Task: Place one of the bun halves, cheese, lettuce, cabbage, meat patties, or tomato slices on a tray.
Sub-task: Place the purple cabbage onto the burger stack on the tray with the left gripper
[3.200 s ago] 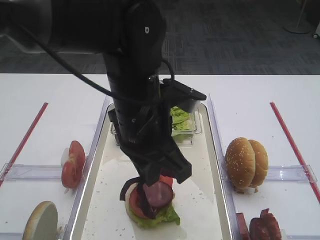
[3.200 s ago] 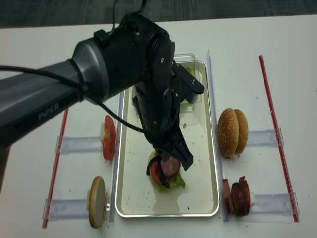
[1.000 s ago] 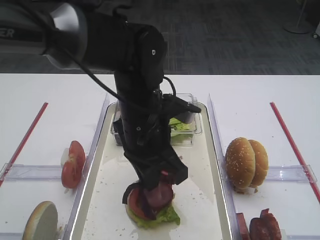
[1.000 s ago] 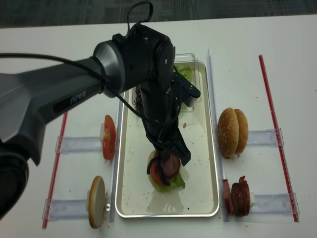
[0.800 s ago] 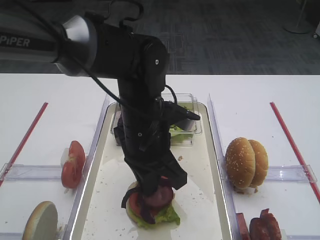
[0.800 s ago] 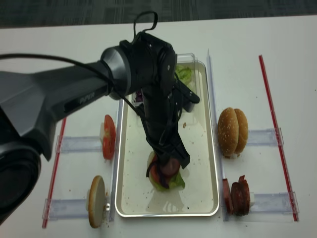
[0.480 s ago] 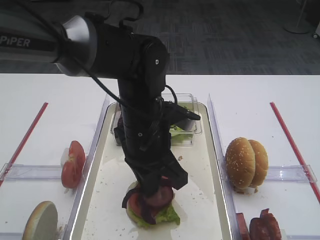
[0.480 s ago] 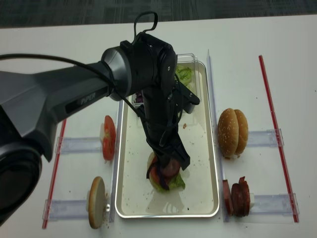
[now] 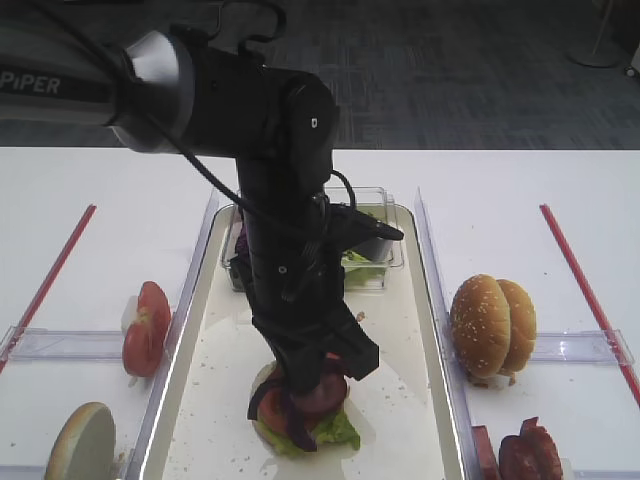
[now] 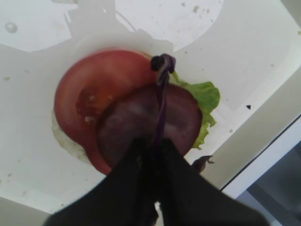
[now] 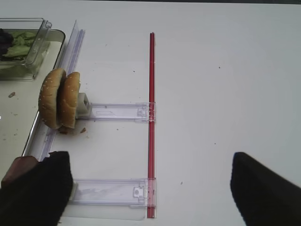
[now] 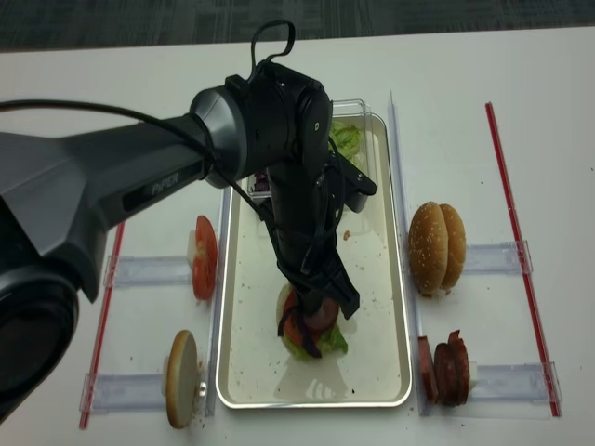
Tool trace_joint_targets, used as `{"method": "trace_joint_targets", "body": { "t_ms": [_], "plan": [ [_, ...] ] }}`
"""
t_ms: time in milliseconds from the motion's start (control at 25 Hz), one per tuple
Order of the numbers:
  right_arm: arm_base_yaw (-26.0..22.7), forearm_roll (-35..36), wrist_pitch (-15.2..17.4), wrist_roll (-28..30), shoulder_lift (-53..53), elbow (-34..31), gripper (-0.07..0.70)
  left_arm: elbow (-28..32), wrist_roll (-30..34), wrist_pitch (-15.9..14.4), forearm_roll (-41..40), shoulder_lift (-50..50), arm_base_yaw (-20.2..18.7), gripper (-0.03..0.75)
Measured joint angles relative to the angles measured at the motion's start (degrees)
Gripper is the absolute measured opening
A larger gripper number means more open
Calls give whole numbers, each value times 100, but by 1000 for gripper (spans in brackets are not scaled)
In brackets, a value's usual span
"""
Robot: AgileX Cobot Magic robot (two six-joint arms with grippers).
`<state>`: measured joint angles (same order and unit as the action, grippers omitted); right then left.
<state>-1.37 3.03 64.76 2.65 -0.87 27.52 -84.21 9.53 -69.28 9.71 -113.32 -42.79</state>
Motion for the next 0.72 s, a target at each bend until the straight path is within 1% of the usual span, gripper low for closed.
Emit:
{"method": "trace_joint_targets", "body": {
  "t_ms": [560,720],
  "plan": [
    [0,0,0,0,0,0,692,0,0,0,0,0,0,33],
    [0,0,0,0,0,0,692,0,0,0,0,0,0,52]
  ]
}}
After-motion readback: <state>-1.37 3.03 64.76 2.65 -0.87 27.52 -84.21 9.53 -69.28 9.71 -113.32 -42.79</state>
